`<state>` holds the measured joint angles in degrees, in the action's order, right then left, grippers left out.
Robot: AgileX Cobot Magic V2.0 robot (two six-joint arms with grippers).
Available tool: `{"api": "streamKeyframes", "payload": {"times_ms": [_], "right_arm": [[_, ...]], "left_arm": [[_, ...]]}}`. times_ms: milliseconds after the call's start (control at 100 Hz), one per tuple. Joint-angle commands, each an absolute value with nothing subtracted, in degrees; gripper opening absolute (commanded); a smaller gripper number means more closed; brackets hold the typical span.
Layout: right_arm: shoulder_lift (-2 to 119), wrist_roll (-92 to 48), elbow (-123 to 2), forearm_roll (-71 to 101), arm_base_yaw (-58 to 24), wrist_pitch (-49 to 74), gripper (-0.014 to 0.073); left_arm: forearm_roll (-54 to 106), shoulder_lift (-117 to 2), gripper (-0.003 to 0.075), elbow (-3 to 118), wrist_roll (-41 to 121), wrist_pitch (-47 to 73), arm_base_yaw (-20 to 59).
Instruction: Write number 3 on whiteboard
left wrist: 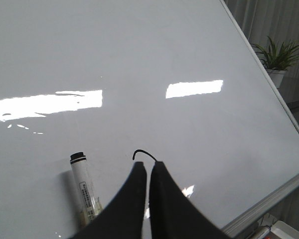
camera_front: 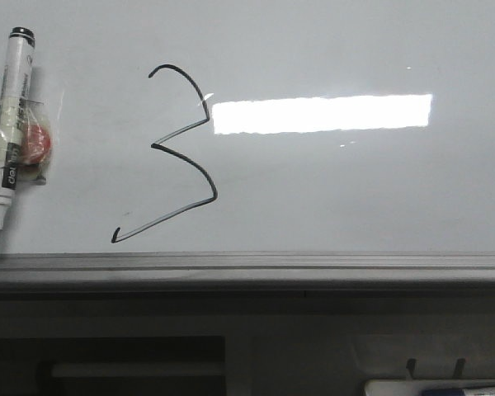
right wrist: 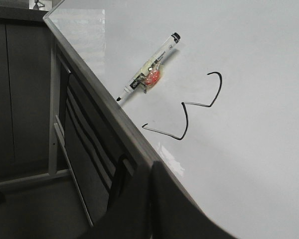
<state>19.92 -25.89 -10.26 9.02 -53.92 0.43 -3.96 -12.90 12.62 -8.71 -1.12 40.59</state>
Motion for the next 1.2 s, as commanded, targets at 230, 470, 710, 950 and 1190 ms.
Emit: {"api": "streamKeyframes", "payload": {"times_ms": [230,470,710,950,1190], "right_arm": [[20.1,-25.9,-11.8,8.8,-53.9,-3.7,-0.0043],[20.1,-25.9,-11.8,8.8,-53.9,-3.7,-0.0043],[20.1,-25.9,-11.8,8.8,-53.9,-3.7,-0.0043],[20.1,-25.9,-11.8,8.8,-53.9,-3.7,-0.0043],[20.1,-25.9,-11.8,8.8,-53.9,-3.7,-0.0043]], "left_arm": [[-2.0,-13.5,-0.0021,10.6,-9.0,-5.2,32.2],[-2.0,-6.8,-0.0021,6.3,-6.7,-4.8,18.6],[0.0,-3.1,-0.0021,1.7,-4.4,-4.8,7.2],[0.0,1.7,-0.0020,-0.6,-4.4,0.9,3.1],[0.0,1.7,-0.0020,-0.7,-4.4,10.1,3.1]]}}
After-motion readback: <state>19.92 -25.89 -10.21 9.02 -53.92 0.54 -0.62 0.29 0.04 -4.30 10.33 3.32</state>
